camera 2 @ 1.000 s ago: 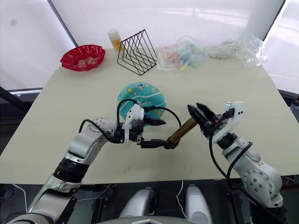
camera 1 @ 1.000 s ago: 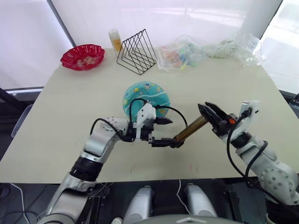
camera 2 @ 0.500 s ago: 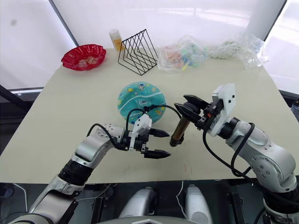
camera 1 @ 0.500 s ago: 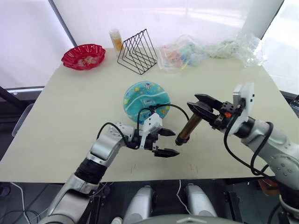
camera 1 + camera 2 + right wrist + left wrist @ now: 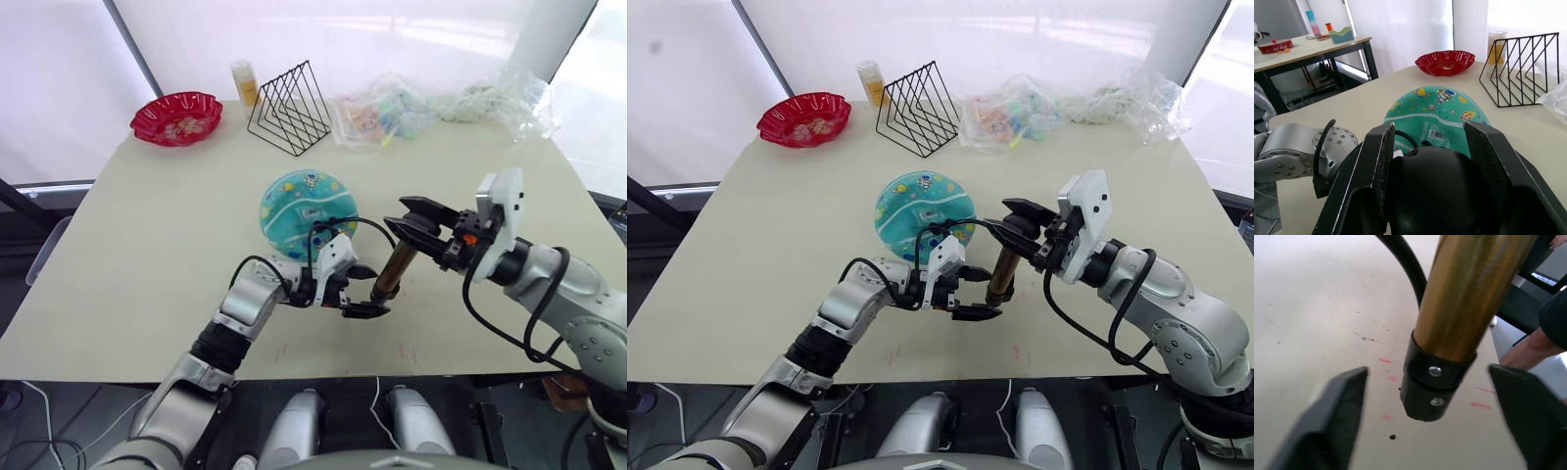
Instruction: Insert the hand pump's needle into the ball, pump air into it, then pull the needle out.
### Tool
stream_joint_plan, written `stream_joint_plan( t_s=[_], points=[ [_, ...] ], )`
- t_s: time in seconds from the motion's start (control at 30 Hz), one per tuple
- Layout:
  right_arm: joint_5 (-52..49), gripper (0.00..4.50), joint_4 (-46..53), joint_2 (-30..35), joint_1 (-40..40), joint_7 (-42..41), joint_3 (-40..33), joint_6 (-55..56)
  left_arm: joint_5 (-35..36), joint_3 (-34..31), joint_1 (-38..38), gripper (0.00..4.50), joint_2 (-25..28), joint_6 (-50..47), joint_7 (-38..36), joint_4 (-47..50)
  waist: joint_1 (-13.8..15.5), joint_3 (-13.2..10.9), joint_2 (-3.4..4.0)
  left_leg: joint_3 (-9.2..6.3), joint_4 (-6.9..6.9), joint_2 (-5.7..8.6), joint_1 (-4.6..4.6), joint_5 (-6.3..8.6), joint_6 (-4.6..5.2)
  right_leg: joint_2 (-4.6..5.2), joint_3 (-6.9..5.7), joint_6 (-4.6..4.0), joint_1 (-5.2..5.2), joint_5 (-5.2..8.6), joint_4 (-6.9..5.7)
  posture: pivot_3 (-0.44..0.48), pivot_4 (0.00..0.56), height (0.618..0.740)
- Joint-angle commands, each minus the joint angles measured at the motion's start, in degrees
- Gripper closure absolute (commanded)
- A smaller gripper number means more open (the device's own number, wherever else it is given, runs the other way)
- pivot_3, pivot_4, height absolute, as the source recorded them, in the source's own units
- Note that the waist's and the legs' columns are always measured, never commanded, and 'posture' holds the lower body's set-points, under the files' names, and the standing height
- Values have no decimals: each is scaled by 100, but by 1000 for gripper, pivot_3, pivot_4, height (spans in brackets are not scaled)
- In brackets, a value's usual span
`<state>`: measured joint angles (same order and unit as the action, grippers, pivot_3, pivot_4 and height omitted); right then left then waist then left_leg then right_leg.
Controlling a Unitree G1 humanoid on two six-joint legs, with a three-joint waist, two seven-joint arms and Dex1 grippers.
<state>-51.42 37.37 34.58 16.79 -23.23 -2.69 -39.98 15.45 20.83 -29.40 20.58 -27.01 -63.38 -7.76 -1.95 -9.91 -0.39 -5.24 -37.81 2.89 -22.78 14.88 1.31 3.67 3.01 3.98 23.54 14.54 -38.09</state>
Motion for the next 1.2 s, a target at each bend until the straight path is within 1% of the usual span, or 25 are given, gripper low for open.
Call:
stream_joint_plan(
  t_s=[0.03,0.07,0.37,0.5,0.63,0.77,0.87,1.0,1.2],
  points=[
    [-19,2728,290,-16,109,2,-93,43,-50,-10,-73,2334,-57,138,-15,24,1,0,0,0,-1,0,0,0,0,0,0,0,0,0,-1,0,150,740],
    [-18,2728,292,-18,106,3,-95,41,-83,3,-62,2786,-65,159,-8,20,4,0,0,-1,-2,0,0,0,0,0,0,0,0,0,-1,0,150,740],
    [7,2728,300,-30,105,-6,-100,31,-261,98,47,2786,-13,310,-87,100,6,0,0,-1,-13,0,-3,0,0,0,0,2,-1,-3,-3,0,150,740],
    [23,2728,266,-67,114,2,-116,43,-413,159,83,2786,12,568,-103,58,8,0,0,-1,-18,0,-4,0,1,0,-1,3,-3,-4,-4,0,150,740],
    [117,2728,241,-18,90,-60,-136,50,-351,136,234,2786,-97,615,-16,85,8,0,0,-1,-24,0,-4,1,1,0,0,5,-6,-6,-4,0,150,740],
    [310,2728,246,77,59,-184,-115,92,-591,302,419,2786,-210,1032,87,-70,12,0,0,-1,-28,0,-5,1,2,0,0,8,-7,-8,-3,0,150,740],
    [516,2728,270,162,34,-318,-22,137,-689,341,465,2786,-410,1281,210,-330,27,0,0,-1,-30,0,-5,1,2,-1,0,8,-8,-12,-4,0,150,740],
    [924,2728,370,288,-163,-550,179,293,-905,322,329,2786,-791,1816,439,-1051,79,0,0,-2,-43,1,-4,2,3,-2,-2,12,-15,-17,-2,0,150,740],
    [1373,2728,379,312,-456,-767,279,563,-1039,337,117,2786,-1205,2342,447,-1812,126,0,-1,-1,-49,2,-6,2,4,-3,-3,16,-18,-19,0,0,150,740]
  ],
)
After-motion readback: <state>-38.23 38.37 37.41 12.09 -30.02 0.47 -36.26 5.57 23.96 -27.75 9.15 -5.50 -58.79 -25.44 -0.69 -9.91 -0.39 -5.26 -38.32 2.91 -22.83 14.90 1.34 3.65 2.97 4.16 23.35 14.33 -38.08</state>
